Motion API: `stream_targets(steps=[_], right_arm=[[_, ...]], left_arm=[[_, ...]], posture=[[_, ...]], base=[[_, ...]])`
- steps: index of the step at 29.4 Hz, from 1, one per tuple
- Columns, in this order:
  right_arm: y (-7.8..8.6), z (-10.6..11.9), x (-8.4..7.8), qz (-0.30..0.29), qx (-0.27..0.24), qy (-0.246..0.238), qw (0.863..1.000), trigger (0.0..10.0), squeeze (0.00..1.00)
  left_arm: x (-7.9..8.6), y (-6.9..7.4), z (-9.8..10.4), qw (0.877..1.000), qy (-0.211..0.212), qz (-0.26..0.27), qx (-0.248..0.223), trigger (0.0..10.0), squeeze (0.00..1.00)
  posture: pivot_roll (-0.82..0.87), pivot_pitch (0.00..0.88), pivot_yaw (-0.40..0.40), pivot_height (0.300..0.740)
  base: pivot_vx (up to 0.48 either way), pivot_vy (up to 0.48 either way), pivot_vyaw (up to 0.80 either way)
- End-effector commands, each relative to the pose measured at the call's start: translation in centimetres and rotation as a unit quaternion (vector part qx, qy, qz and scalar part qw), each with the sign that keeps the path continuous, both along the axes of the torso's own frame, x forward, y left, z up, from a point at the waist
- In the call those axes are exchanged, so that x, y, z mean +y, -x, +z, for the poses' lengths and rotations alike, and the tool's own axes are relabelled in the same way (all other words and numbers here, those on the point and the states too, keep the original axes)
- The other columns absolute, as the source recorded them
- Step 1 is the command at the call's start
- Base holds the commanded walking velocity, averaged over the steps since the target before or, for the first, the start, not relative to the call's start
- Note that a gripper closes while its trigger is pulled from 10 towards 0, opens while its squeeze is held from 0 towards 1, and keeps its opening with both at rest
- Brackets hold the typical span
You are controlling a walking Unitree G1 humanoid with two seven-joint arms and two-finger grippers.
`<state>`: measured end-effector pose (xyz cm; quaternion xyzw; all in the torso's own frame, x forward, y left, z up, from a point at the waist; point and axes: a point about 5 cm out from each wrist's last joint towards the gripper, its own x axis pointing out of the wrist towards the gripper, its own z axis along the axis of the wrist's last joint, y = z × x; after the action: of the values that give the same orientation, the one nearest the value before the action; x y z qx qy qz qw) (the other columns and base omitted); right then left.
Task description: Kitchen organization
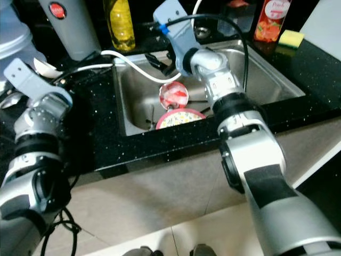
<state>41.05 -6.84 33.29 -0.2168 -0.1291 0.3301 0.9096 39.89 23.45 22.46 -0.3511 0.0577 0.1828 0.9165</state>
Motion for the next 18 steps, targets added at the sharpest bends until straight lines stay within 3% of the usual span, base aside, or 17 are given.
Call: stream_targets(steps=[1,4,5,6,9,11,12,13,14,15,16,17,18], right_arm=[[0.2,0.8,0.6,0.011,-0.013,0.006,1.000,10.0,0.00],[0.4,1.7,1.5,0.020,-0.007,-0.022,1.000,10.0,0.00],[0.6,1.9,1.9,0.028,-0.009,-0.027,0.999,10.0,0.00],[0.9,1.9,2.6,0.040,-0.009,-0.028,0.999,10.0,0.00],[1.0,1.8,2.8,0.043,-0.009,-0.028,0.999,10.0,0.00],[1.1,1.9,2.8,0.049,-0.003,-0.040,0.998,10.0,0.00],[1.1,1.9,2.8,0.049,-0.003,-0.040,0.998,10.0,0.00],[1.1,2.0,2.7,0.051,-0.002,-0.045,0.998,10.0,0.00],[1.2,2.2,2.5,0.050,-0.001,-0.055,0.997,10.0,0.00],[1.2,2.2,2.5,0.050,-0.001,-0.055,0.997,10.0,0.00],[1.2,2.4,1.5,0.041,-0.002,-0.078,0.996,10.0,0.00],[1.2,2.4,1.5,0.041,-0.002,-0.078,0.996,10.0,0.00],[1.2,2.5,1.1,0.036,-0.002,-0.086,0.996,10.0,0.00]], left_arm=[[-1.5,-0.3,-1.6,0.999,0.027,-0.024,0.031,10.0,1.00],[-2.6,-0.9,-1.6,0.998,0.041,-0.027,0.043,10.0,1.00],[-2.6,-1.0,-1.6,0.997,0.049,-0.019,0.050,10.0,0.46],[-2.6,-1.2,-1.4,0.996,0.061,-0.003,0.058,10.0,0.00],[-2.5,-1.2,-1.4,0.996,0.062,0.003,0.061,10.0,0.00],[-1.9,-1.4,0.0,0.996,-0.058,0.001,0.067,10.0,0.00],[-1.9,-1.4,0.0,0.996,-0.058,0.001,0.067,10.0,0.00],[-1.6,-1.5,0.5,0.992,-0.106,-0.001,0.068,10.0,0.00],[-0.8,-1.5,1.6,0.981,-0.182,-0.004,0.062,10.0,0.00],[-0.8,-1.5,1.6,0.981,-0.182,-0.004,0.062,10.0,0.00],[1.3,-1.3,3.3,0.951,-0.305,-0.012,0.057,10.0,0.00],[1.3,-1.3,3.3,0.951,-0.305,-0.012,0.057,10.0,0.00],[2.1,-1.2,3.7,0.939,-0.339,-0.015,0.059,10.0,0.00]], posture=[[0.00,0.001,0.052,0.740],[-0.02,0.018,0.066,0.740],[-0.03,0.032,0.072,0.740],[-0.04,0.050,0.077,0.740],[-0.04,0.052,0.078,0.740],[-0.04,0.067,0.088,0.740],[-0.04,0.067,0.088,0.740],[-0.04,0.070,0.090,0.740],[-0.03,0.078,0.097,0.740],[-0.03,0.078,0.097,0.740],[0.00,0.103,0.102,0.740],[0.00,0.103,0.102,0.740],[0.00,0.103,0.102,0.740]], base=[[0.000,0.000,0.00],[0.000,0.000,0.00],[0.000,0.000,0.00],[0.000,0.000,0.00],[0.000,0.000,0.00],[0.000,0.000,0.00],[0.000,0.000,0.00],[0.000,0.000,0.00],[0.000,0.000,0.00],[0.000,0.000,0.00],[0.000,0.000,0.00],[0.000,0.000,0.00],[0.000,0.000,0.00]])
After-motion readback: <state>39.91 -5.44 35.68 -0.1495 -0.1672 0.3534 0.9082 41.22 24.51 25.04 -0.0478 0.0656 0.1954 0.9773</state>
